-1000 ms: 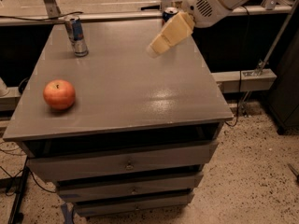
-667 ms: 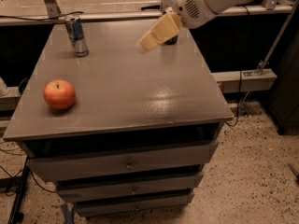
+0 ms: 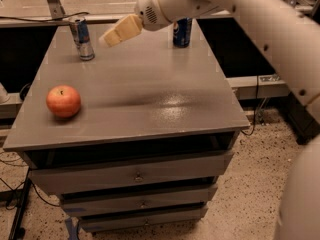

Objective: Pick redbull can

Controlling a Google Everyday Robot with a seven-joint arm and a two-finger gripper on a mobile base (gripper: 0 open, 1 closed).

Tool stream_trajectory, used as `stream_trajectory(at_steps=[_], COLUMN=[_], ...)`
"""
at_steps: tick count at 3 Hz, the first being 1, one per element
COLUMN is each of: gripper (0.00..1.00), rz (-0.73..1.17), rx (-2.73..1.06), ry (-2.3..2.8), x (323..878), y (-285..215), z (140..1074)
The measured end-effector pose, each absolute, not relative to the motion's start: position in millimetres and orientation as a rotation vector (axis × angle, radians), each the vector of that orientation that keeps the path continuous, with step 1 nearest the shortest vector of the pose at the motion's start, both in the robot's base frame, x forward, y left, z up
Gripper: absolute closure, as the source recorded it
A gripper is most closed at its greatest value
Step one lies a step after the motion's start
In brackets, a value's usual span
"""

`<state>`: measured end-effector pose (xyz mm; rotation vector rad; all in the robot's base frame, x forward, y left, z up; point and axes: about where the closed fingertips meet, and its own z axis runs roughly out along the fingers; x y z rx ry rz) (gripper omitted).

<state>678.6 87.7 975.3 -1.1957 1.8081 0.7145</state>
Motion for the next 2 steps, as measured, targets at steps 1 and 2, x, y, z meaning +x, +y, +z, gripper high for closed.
stream_trajectory(at_steps=[1,2], gripper=[0.0,0.0], rz=[0.809,0.878], rx=[-1.2,-1.16], ry=[1.706,1.625], x=[715,752], y=[140,180], z=[955,941])
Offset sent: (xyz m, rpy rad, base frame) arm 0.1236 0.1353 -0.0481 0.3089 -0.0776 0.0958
